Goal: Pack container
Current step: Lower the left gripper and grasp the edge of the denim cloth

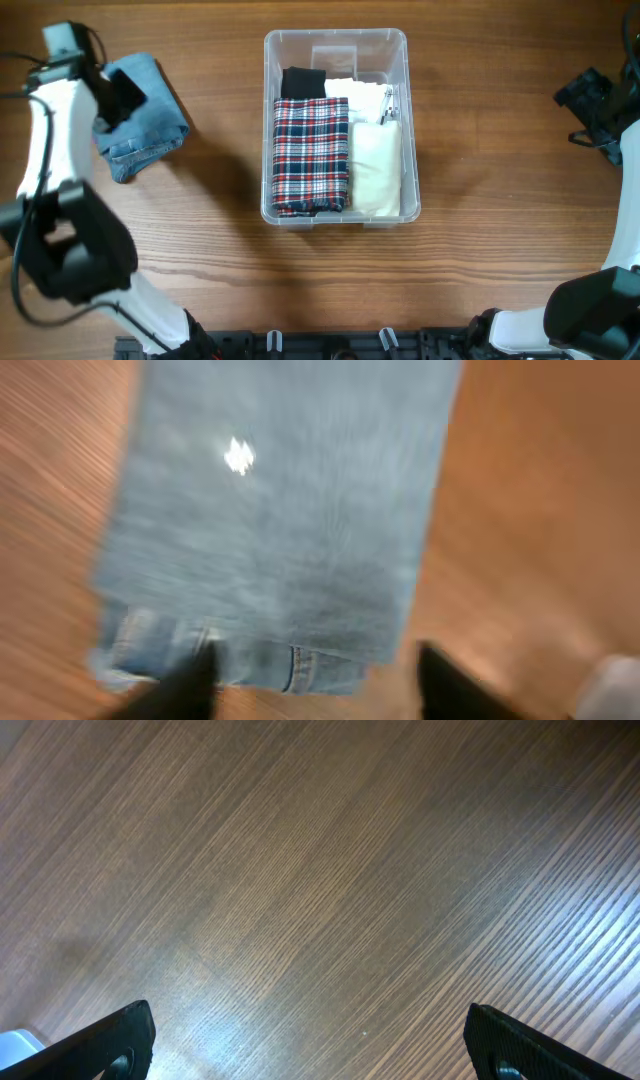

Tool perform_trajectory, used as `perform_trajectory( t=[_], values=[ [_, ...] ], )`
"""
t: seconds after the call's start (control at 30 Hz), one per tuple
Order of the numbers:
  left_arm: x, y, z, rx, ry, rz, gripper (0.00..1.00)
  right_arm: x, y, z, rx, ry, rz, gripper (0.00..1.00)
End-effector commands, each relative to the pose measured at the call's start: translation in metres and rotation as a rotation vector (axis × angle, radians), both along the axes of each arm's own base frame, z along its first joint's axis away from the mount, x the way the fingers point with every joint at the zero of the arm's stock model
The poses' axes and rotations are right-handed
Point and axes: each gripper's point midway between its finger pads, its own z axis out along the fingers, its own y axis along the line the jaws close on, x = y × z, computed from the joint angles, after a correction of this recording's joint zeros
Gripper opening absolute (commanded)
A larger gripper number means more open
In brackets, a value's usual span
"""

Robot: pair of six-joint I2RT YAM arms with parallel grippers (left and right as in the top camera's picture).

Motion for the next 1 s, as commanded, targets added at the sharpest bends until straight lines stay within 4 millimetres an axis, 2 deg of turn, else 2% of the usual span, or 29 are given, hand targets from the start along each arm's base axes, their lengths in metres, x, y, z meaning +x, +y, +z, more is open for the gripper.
perform_trajectory(
  t=[0.0, 0.13, 0.2, 0.37, 0.47, 0.6, 0.77, 0.97],
  values=[
    [-0.014, 0.033, 0.02, 0.005, -0.043, 0.078, 0.82, 0.0, 0.0, -0.006, 0.016, 0.007, -0.012, 1.0],
    [-0.036, 0.062, 0.006, -0.04, 0.01, 0.155, 0.88, 0.0, 0.0, -0.006, 0.016, 0.007, -0.012, 1.0],
    [-0.046, 0.072, -0.002, -0.12, 0.011, 0.169, 0.91, 0.0, 0.0, -0.006, 0.016, 0.007, -0.012, 1.0],
    [-0.041, 0.065, -0.01, -0.346, -0.092, 0.048, 0.92, 0.0, 0.0, -0.006, 0.016, 0.007, -0.012, 1.0],
    [-0.042, 0.065, -0.023, -0.423, -0.091, 0.053, 0.92, 0.0, 0.0, -0.006, 0.016, 0.007, -0.012, 1.0],
    [-0.044, 0.066, -0.044, -0.453, -0.049, 0.066, 0.92, 0.0, 0.0, -0.006, 0.016, 0.007, -0.012, 1.0],
    [-0.043, 0.069, -0.061, -0.462, -0.032, 0.064, 0.92, 0.0, 0.0, -0.006, 0.016, 0.007, -0.012, 1.0],
    [-0.051, 0.085, -0.077, -0.427, -0.011, 0.064, 0.92, 0.0, 0.0, -0.006, 0.016, 0.007, -0.012, 1.0]
  ],
)
